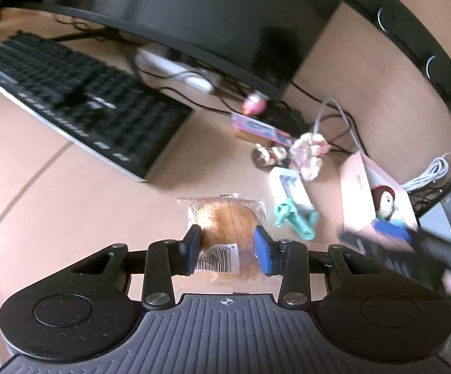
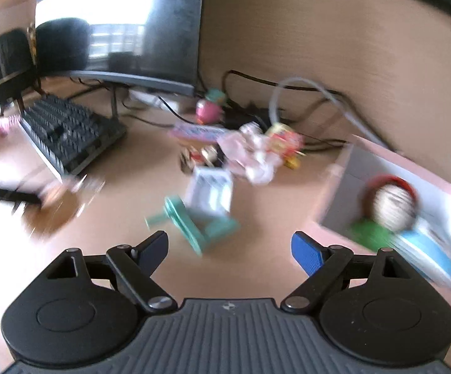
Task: Organize objects
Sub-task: 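Grasp the packaged bread bun with the left tool while the right tool grasps the white battery holder, then lower the bread bun into the pink box with the left tool while the right tool holds the battery holder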
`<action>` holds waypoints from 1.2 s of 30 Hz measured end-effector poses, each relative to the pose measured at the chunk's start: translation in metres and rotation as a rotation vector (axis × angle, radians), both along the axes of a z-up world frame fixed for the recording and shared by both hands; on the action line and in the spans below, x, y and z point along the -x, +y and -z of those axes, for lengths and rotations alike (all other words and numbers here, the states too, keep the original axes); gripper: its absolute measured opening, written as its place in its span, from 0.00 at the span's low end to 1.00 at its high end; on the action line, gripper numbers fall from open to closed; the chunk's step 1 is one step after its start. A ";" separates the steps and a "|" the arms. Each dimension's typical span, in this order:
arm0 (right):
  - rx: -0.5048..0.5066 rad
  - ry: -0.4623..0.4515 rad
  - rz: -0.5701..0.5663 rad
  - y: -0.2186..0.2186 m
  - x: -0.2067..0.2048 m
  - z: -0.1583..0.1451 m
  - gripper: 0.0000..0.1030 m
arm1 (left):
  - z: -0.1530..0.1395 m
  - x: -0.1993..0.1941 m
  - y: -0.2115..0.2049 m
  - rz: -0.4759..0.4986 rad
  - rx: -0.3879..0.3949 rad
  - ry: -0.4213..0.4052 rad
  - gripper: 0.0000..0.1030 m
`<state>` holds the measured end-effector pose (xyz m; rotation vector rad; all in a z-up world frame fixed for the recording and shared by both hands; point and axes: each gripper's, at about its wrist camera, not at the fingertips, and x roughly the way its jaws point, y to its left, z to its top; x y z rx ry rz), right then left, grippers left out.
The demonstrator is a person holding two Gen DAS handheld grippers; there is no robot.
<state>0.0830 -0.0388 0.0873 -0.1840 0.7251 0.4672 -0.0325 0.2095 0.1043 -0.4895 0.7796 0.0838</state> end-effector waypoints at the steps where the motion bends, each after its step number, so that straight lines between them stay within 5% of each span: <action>1: -0.017 0.019 0.002 0.008 -0.016 0.003 0.84 | -0.001 0.006 0.003 -0.006 -0.003 -0.003 0.40; 5: -0.043 0.101 0.049 0.043 -0.073 0.022 0.77 | -0.002 0.030 0.018 -0.018 0.009 -0.001 0.40; 9: 0.024 0.188 0.091 0.069 -0.103 0.045 0.56 | 0.001 0.041 0.035 -0.031 0.021 0.004 0.40; 14: 0.091 0.149 0.079 0.076 -0.096 0.043 0.46 | 0.007 0.037 0.035 0.009 0.044 0.001 0.40; 21: -0.039 0.043 0.114 0.042 -0.043 -0.019 0.46 | 0.010 0.012 0.009 0.171 0.061 -0.015 0.40; 27: -0.044 -0.038 0.150 0.005 0.019 -0.060 0.46 | 0.015 -0.016 -0.037 0.347 0.081 -0.020 0.39; 36: 0.076 0.004 0.329 -0.083 0.100 -0.056 0.46 | 0.023 -0.043 -0.124 0.606 0.063 0.023 0.39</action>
